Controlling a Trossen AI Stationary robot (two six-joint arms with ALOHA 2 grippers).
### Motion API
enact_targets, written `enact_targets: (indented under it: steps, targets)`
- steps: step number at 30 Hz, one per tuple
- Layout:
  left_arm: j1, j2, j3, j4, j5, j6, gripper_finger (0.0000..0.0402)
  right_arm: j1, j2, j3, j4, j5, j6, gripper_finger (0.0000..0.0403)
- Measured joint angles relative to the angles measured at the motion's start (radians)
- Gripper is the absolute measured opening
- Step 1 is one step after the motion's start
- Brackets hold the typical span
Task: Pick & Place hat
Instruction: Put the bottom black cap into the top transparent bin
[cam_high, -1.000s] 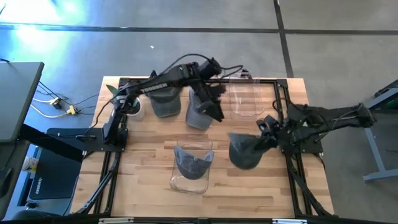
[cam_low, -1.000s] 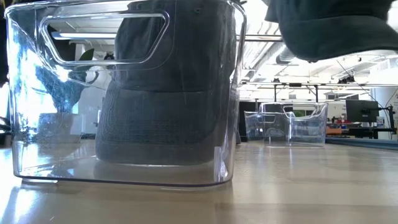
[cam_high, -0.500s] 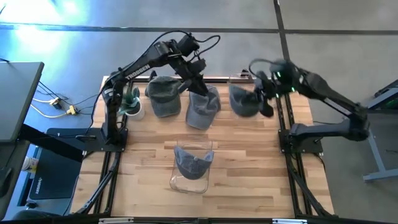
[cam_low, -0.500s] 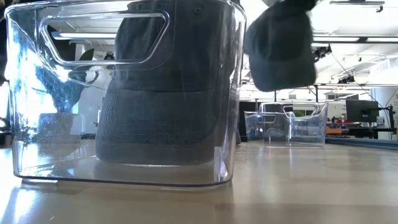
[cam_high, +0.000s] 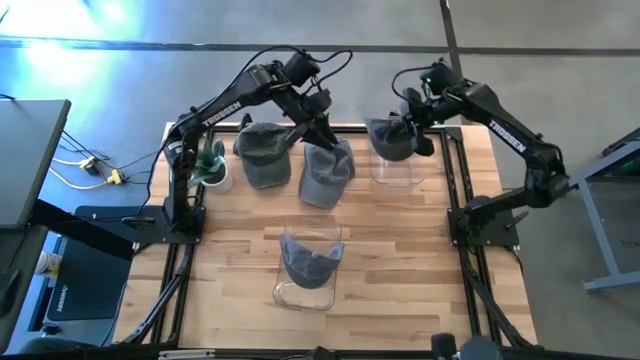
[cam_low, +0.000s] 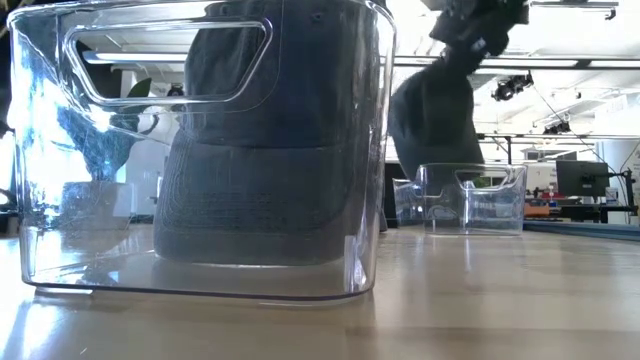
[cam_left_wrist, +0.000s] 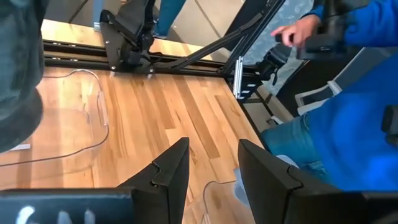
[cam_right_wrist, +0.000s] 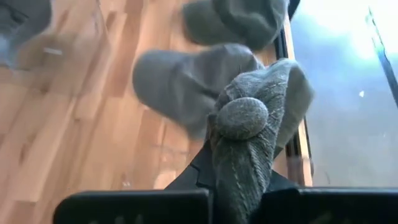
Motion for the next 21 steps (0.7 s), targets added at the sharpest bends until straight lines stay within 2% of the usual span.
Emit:
enact_targets:
  steps: [7,14,17,21]
  targets:
    - [-0.001,0.000,0.000,0.021,0.002,-0.002,0.0133,-0.096,0.004,-0.159,0.133,-0.089,-0.034,0.0003]
    - [-0.009,0.000,0.000,0.142,-0.018,-0.063,0.0133,-0.106,0.004,-0.284,0.365,-0.161,-0.087,0.0010]
    - [-0.024,0.000,0.000,0.198,-0.121,-0.068,0.0133,-0.105,0.004,-0.312,0.370,-0.145,-0.166,0.0009]
    - [-0.062,0.000,0.000,0.249,-0.329,-0.063,0.0133,-0.105,0.004,-0.338,0.370,-0.076,-0.204,0.0009]
